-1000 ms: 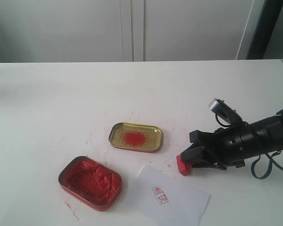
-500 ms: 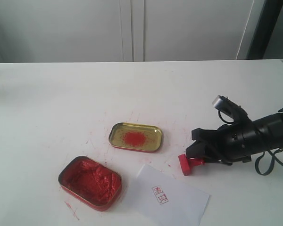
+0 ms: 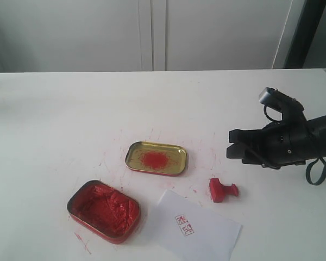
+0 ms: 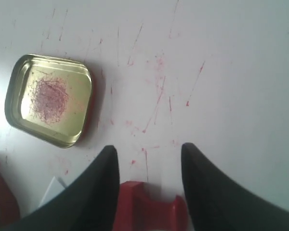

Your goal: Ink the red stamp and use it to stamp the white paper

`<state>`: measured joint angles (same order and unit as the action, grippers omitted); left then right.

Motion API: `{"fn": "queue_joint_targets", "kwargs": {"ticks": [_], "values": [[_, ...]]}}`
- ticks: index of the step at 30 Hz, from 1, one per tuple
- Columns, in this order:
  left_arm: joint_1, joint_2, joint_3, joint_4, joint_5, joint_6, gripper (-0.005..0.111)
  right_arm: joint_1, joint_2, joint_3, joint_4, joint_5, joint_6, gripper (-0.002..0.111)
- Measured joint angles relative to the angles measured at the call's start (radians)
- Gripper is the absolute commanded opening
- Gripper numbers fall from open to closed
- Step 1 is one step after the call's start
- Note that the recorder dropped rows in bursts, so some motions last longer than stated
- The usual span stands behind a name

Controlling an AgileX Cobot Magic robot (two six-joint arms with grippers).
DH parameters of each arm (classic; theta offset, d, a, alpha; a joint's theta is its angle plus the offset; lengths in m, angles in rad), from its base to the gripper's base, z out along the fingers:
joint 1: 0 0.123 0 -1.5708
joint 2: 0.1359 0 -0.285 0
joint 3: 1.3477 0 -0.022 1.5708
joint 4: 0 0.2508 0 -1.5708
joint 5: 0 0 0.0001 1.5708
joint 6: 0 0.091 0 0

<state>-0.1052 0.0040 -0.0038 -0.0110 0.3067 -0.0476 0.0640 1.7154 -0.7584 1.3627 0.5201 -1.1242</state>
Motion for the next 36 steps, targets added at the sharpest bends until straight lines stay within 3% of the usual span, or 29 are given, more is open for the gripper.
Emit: {"fn": "queue_joint_targets", "kwargs": {"ticks": [8, 12, 16, 26, 36], "values": [[0.000, 0.000, 0.000, 0.000, 0.000, 0.000, 0.000, 0.000, -0.043, 0.000, 0.000, -0.004, 0.002, 0.038], [0.000, 0.000, 0.000, 0.000, 0.000, 0.000, 0.000, 0.000, -0.083, 0.000, -0.022, -0.006, 0.011, 0.023], [0.000, 0.000, 0.000, 0.000, 0.000, 0.000, 0.000, 0.000, -0.123, 0.000, -0.113, -0.009, 0.071, 0.002], [0.000, 0.000, 0.000, 0.000, 0.000, 0.000, 0.000, 0.000, -0.173, 0.000, -0.515, -0.026, 0.393, 0.000], [0.000, 0.000, 0.000, 0.000, 0.000, 0.000, 0.000, 0.000, -0.179, -0.038, -1.110, 0.007, 0.935, 0.000]]}}
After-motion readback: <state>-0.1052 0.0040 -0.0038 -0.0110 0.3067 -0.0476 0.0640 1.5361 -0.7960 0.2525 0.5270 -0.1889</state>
